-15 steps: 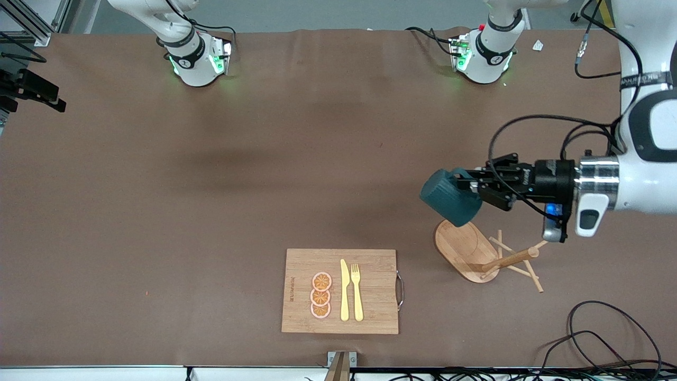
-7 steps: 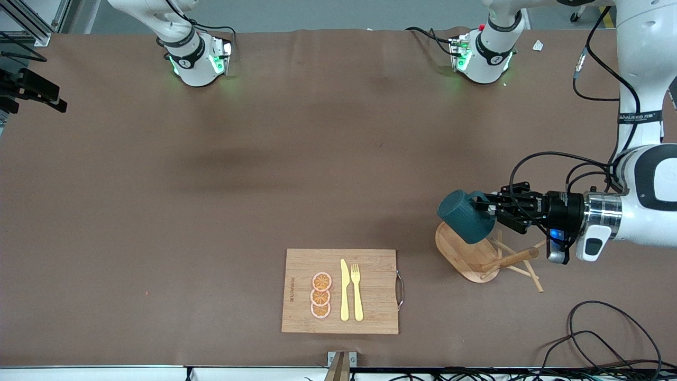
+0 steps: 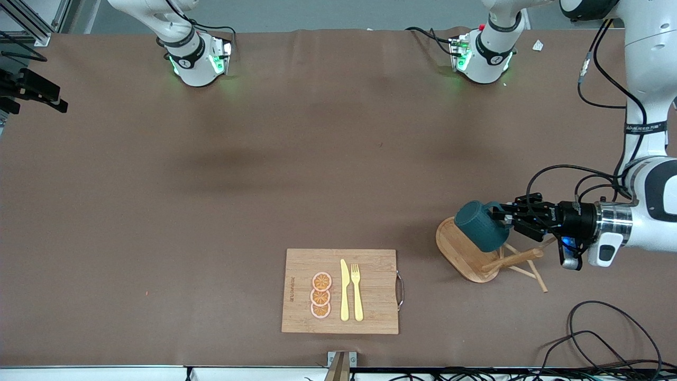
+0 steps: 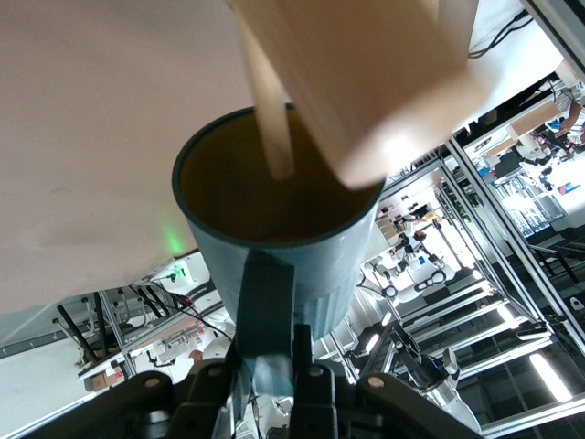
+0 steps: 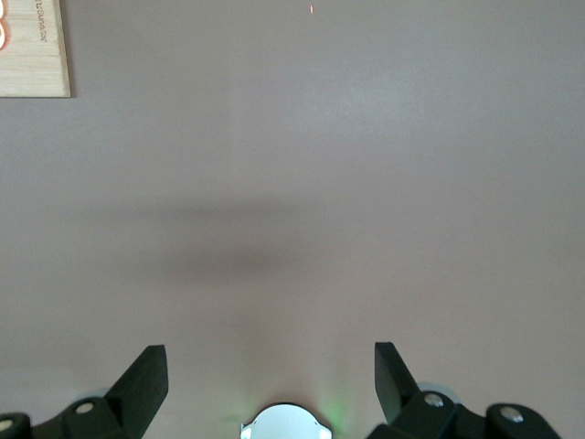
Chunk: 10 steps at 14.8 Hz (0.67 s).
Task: Pass cup and hang on rack
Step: 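Hang the mug handle onto a rack peg with the left gripper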
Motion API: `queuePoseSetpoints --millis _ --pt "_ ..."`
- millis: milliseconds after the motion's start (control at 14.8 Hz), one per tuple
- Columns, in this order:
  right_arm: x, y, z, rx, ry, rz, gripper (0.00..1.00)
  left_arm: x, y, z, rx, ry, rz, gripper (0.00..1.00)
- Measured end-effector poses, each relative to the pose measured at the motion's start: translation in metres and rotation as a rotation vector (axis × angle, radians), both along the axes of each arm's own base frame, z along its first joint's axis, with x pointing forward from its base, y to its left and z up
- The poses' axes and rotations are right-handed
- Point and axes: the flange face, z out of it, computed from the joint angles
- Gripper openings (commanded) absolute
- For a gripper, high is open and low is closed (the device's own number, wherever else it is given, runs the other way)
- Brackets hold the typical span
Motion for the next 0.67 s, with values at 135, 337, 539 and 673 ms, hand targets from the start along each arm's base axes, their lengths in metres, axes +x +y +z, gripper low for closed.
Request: queuePoseSetpoints --millis 135,337,539,673 --pt "0.0 0.0 0.0 0.0 0.002 0.001 1.0 0.0 0.007 -0.003 -0.002 -0.01 0.004 0.01" --pt "-0.001 0.0 0.0 0.001 0.004 0.003 1.0 0.0 0.014 -0.008 -0.005 -0.017 0.009 0.02" --pt "-0.001 -0.002 -0.001 0.003 0.008 0.019 1.0 0.0 0.024 -0.015 -0.008 -0.035 0.012 0.03" --pt "-0.002 -0.003 -0.001 0.003 0.012 0.022 1.0 0.0 0.031 -0.021 -0.013 -0.045 0.015 0.06"
